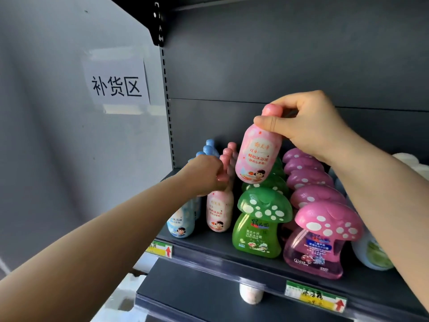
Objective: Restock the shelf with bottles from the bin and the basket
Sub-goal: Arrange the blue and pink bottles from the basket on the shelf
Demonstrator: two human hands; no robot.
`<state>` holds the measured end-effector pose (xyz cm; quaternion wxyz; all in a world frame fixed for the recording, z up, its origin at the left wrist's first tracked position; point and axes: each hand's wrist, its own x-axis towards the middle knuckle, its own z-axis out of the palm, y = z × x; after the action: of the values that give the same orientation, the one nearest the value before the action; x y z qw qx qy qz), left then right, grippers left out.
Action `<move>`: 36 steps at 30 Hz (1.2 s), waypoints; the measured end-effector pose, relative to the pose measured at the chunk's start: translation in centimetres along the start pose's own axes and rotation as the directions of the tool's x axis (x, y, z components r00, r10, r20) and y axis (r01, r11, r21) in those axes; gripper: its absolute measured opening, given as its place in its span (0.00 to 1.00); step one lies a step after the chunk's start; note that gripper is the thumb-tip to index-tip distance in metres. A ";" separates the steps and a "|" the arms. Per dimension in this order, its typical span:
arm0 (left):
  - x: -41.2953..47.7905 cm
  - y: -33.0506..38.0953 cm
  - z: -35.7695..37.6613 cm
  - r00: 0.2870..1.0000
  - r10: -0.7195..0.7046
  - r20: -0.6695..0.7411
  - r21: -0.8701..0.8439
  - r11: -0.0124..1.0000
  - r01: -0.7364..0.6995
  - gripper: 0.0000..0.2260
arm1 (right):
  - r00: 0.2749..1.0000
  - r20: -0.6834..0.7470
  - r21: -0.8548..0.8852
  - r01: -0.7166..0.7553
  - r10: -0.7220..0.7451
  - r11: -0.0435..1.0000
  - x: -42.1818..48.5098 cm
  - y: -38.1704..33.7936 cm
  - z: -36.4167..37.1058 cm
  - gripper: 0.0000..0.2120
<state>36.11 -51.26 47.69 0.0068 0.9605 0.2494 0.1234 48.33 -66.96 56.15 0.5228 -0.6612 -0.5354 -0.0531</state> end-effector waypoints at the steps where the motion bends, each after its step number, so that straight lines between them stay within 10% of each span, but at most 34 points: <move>1: 0.2 -0.2 -0.1 1.000 0.018 0.009 0.018 1.000 -0.018 0.12 | 1.000 -0.002 -0.008 -0.006 0.006 1.000 -0.1 -0.1 0.1 0.08; 17: -0.1 -2.8 -3.0 0.986 0.123 0.116 0.025 0.992 -0.126 0.21 | 0.998 0.025 -0.073 -0.052 0.054 0.996 -1.9 -2.6 3.8 0.10; 36: -5.0 -7.7 0.5 0.929 0.123 -0.348 -0.199 0.959 -0.202 0.12 | 0.978 0.114 -0.603 -0.070 0.173 0.794 -7.1 0.4 13.4 0.15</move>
<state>28.35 -46.93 45.45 0.0660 0.9359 0.1500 0.3117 39.12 -61.50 45.41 0.2453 -0.8269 -0.4888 -0.1305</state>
